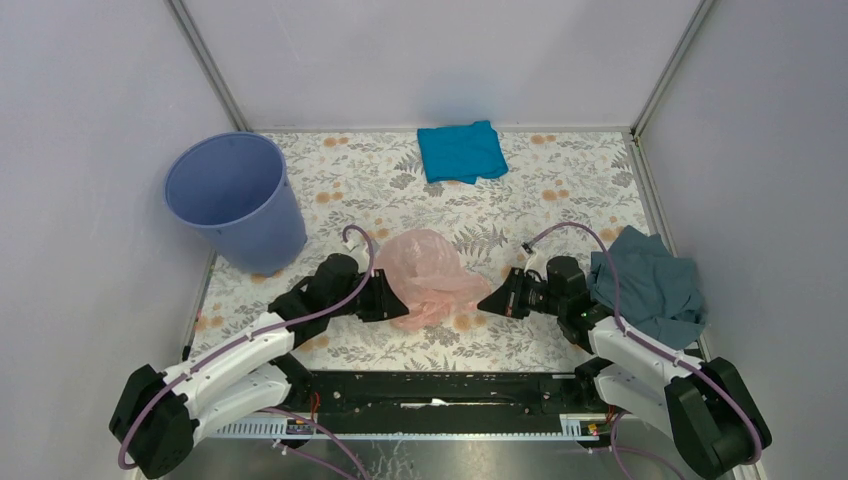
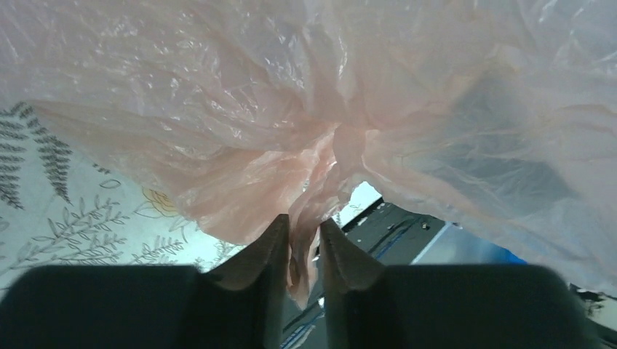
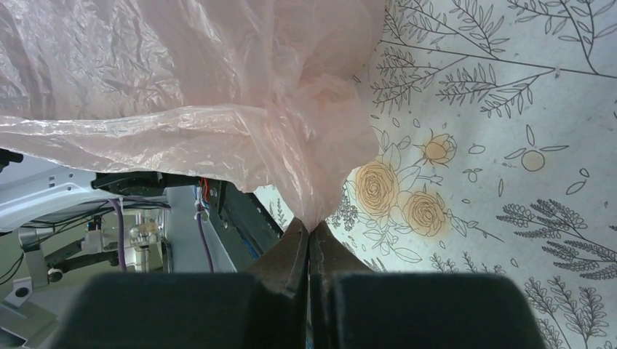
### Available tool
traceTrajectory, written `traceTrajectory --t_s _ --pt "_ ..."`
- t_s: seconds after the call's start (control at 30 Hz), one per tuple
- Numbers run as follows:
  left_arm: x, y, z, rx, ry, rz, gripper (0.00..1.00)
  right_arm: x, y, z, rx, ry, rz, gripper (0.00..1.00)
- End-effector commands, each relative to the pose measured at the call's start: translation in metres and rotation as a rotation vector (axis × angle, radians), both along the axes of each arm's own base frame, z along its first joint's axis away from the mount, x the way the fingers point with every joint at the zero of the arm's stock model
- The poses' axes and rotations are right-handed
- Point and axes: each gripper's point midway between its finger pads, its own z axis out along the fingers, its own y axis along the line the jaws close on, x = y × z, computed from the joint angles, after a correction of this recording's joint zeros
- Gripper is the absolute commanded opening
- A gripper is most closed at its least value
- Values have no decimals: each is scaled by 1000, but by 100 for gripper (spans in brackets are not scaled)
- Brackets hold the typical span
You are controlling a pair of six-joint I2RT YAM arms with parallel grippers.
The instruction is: Put the trash bags into the trash bin
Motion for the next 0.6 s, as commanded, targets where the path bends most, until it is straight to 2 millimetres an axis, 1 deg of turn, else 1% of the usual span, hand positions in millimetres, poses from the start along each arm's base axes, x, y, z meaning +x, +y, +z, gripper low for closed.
traceTrajectory --t_s 0.0,0.03,0.07,0.1,0.17,0.2,0.23,0.3,0.33,0.37,0.4,0.43,0.47,0.5,0.53,0.57 --pt "12 -2 13 -6 -65 15 15 8 1 9 -10 -25 -22 0" --pt "15 4 11 31 -65 40 5 10 -2 8 -29 -24 -37 0" --pt "19 13 7 79 -64 80 0 12 -5 5 -53 -18 -59 0" --pt "22 22 5 125 -61 124 0 15 -11 2 -85 -10 -91 0" --pt "33 37 7 204 -65 209 0 25 -20 -2 -159 -15 -150 0" --pt "41 44 9 246 -76 255 0 31 -28 -6 -216 -9 -190 0" --pt "49 49 11 287 -89 284 0 43 -34 -3 -261 -24 -235 0" --pt "69 42 28 323 -132 282 0 70 -47 6 -336 -42 -323 0" --pt "83 36 38 342 -161 273 0 86 -49 17 -339 -56 -348 0" --pt "98 28 56 354 -196 259 0 101 -49 31 -320 -69 -357 0" --pt "113 20 71 377 -225 247 0 119 -48 50 -296 -88 -361 0" --pt "132 13 96 394 -267 253 0 135 -48 73 -285 -119 -354 0" --pt "151 7 128 401 -324 259 0 151 -50 101 -300 -164 -352 0" --pt "169 3 166 408 -400 274 0 167 -53 140 -333 -246 -359 0" --pt "185 -1 214 395 -494 291 0 176 -56 181 -359 -334 -361 0" --pt "191 -3 266 338 -589 312 0 179 -57 236 -343 -458 -370 0"
